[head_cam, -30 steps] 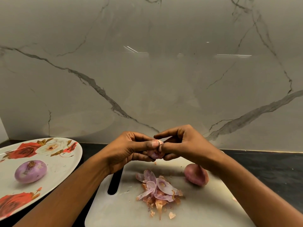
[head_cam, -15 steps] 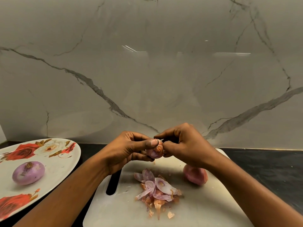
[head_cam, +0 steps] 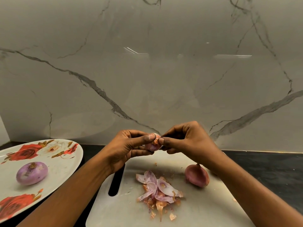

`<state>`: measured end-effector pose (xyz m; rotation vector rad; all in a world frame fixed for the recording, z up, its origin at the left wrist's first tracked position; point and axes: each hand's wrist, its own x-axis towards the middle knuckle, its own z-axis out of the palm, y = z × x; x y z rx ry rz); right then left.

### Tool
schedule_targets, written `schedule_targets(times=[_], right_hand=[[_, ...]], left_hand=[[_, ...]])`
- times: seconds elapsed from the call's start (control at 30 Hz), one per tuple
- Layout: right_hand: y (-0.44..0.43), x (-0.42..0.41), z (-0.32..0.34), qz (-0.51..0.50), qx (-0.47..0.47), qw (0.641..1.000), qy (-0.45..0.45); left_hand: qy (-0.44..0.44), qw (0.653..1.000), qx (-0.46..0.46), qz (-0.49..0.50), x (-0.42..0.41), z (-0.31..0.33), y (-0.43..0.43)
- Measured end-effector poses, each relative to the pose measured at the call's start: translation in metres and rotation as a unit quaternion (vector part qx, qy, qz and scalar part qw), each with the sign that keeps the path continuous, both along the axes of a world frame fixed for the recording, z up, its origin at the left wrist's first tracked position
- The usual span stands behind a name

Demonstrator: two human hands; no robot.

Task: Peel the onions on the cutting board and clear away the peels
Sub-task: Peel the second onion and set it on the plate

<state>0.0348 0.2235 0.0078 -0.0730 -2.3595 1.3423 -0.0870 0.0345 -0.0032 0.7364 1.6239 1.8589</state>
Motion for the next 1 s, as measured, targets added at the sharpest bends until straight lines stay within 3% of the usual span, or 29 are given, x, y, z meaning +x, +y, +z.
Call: schedule_targets(times=[0.2, 0.4, 0.7, 1.0], right_hand=[[-0.0022, -0.0019, -0.0023, 0.013, -0.036, 0.999, -0.035], [0.0038, 0.0004, 0.0023, -0.028, -0.05, 0.998, 0.0], [-0.0028, 0.0042, 0.0056, 0.026, -0.116, 0.992, -0.033], [-0.0036, -0.0007, -0.0042, -0.008, 0.002, 1.0, 0.007]], left_hand=[[0.001, 1.0, 0.008, 0.006, -0.0023, -0.0012, -0.0005], [-0.047, 0.998, 0.043, -0.019, -0.001, 0.0011, -0.002], [-0.014, 0.999, 0.02, -0.048, 0.0009, 0.0001, -0.0023], [-0.005, 0.998, 0.0, -0.061, 0.0024, -0.0005, -0.0015]])
